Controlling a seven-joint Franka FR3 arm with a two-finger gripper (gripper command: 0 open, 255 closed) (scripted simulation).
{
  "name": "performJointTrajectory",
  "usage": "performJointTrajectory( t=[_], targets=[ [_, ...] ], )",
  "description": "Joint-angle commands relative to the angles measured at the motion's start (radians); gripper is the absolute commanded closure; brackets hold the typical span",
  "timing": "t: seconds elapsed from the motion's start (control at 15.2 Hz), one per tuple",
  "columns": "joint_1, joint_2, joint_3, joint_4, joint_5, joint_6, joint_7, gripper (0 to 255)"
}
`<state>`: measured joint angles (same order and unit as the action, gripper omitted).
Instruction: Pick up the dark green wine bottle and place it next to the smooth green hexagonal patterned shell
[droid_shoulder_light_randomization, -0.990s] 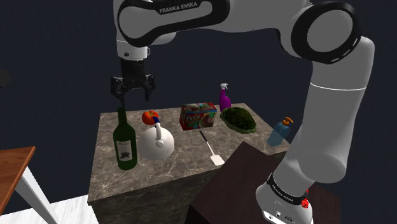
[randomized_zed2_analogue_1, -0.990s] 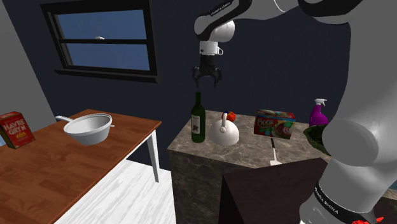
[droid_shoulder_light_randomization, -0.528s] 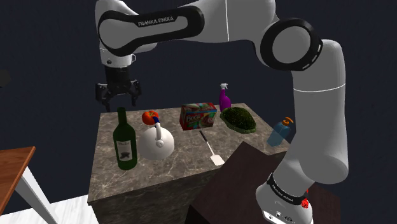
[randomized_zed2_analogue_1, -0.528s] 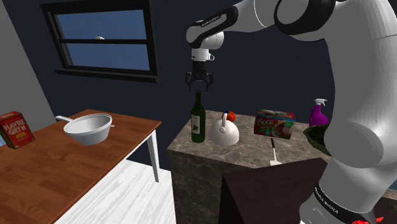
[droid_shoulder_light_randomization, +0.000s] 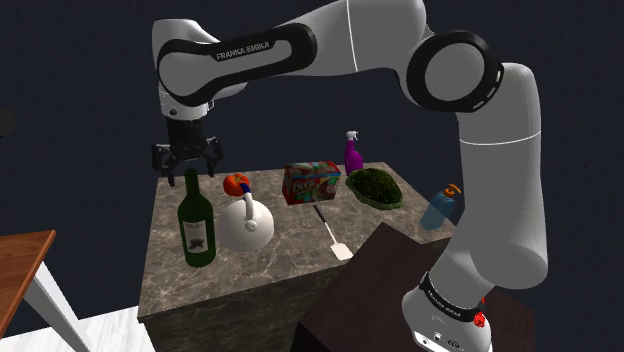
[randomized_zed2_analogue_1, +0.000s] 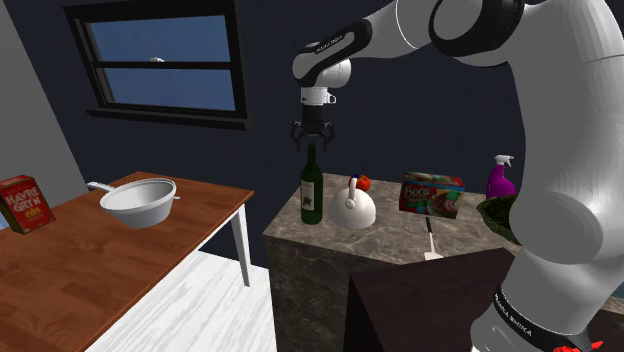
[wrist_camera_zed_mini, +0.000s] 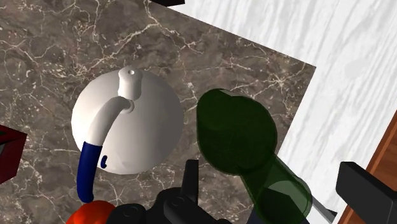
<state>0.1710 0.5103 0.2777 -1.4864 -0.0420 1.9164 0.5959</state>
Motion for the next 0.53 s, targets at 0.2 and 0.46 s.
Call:
performJointTrajectory(
  t=[0.2, 0.46],
  targets=[
    [0.0, 0.0, 0.0, -0.001, 0.0, 0.001, 0.0, 0],
    [0.0, 0.0, 0.0, -0.001, 0.0, 0.001, 0.0, 255]
  ],
)
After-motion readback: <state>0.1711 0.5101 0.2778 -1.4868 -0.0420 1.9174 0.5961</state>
